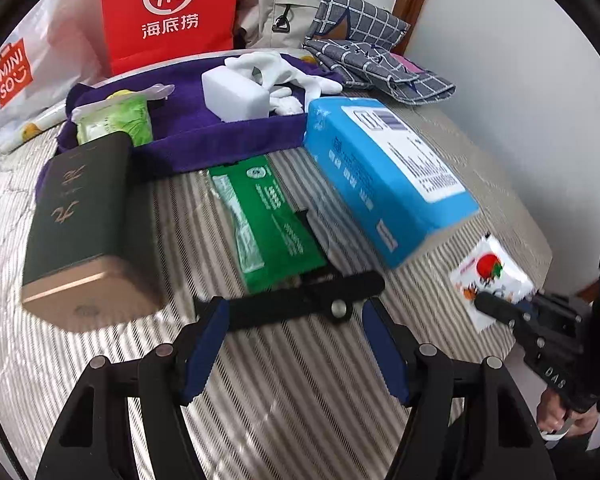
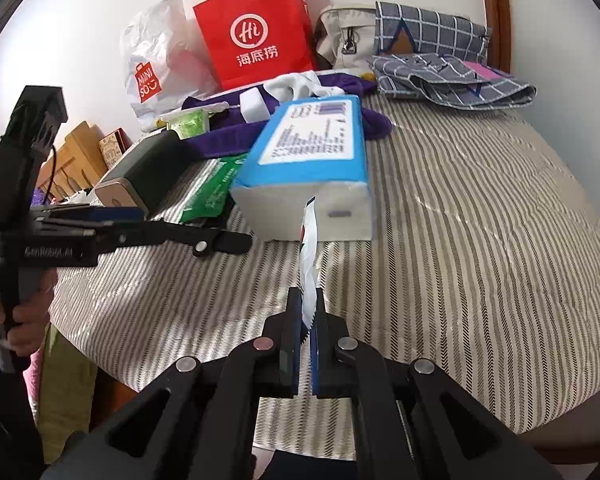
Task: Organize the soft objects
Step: 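Reach the left gripper to the black watch strap and grasp it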
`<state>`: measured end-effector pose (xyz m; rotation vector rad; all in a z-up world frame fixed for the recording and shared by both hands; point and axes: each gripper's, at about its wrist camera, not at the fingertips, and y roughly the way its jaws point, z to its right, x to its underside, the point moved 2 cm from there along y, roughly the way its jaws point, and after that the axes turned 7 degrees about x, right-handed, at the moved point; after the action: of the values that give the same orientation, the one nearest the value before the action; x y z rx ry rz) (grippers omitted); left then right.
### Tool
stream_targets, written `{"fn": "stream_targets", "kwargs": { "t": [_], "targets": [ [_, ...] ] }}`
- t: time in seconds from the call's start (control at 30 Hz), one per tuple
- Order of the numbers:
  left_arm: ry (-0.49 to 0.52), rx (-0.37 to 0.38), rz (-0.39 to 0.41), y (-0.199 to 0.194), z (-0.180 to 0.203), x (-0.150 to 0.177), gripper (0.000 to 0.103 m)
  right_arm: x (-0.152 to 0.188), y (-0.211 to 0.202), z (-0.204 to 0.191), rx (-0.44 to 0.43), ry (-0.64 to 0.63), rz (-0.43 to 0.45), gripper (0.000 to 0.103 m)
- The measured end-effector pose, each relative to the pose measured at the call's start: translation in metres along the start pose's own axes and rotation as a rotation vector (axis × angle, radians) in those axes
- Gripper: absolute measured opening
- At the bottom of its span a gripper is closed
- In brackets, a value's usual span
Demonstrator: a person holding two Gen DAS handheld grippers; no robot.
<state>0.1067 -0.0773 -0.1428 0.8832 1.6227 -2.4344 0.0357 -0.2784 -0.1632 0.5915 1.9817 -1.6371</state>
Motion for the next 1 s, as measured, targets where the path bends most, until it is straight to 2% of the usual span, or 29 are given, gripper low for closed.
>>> {"fn": "stream_targets", "kwargs": {
  "t": [0.23, 0.37, 0.57, 0.7, 0.87, 1.0],
  "targets": [
    [0.021, -0.034, -0.028, 0.023, -0.001, -0.017, 0.067, -0.004, 0.015, 0.010, -0.029, 0.012, -0.011, 0.004],
    [-0.004, -0.012, -0.081, 0.040, -0.005, -0.021, 0.067, -0.007, 0.019, 0.012, -0.041, 0.013, -0.009, 0.004],
    [-0.027, 0.044, -0.087, 0.033, -0.006, -0.007, 0.066, -0.007, 0.017, 0.013, -0.038, 0.012, -0.006, 0.004],
    [-0.008, 0.071, -0.105, 0.025, 0.000, 0.013, 0.066, -0.003, 0.014, 0.011, -0.038, 0.017, -0.002, 0.004],
    [0.075, 0.022, -0.123, 0.017, 0.017, 0.035, 0.067, 0.002, 0.006, 0.007, -0.039, 0.009, 0.005, 0.004],
    [0.124, -0.025, -0.124, 0.022, 0.022, 0.031, 0.066, 0.003, 0.001, 0.003, -0.038, 0.001, 0.011, 0.005]
  ]
}}
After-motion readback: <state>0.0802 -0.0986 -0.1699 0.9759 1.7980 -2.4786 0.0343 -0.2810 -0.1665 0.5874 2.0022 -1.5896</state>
